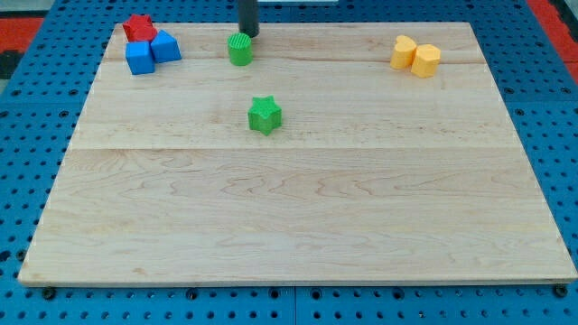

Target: Slide the green circle to the green star

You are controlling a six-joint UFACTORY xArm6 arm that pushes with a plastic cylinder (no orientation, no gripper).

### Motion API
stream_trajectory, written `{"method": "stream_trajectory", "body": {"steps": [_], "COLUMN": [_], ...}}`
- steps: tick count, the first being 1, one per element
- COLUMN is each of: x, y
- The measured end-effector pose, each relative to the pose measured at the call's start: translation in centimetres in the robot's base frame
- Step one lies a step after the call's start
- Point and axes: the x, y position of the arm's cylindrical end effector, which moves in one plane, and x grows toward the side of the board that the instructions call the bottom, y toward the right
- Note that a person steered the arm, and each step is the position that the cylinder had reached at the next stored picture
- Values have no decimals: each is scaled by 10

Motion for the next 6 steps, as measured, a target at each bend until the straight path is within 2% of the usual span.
{"method": "stream_trajectory", "body": {"steps": [1,2,3,4,5,6], "x": [63,93,38,11,28,96], "y": [56,69,74,14,-21,14]}}
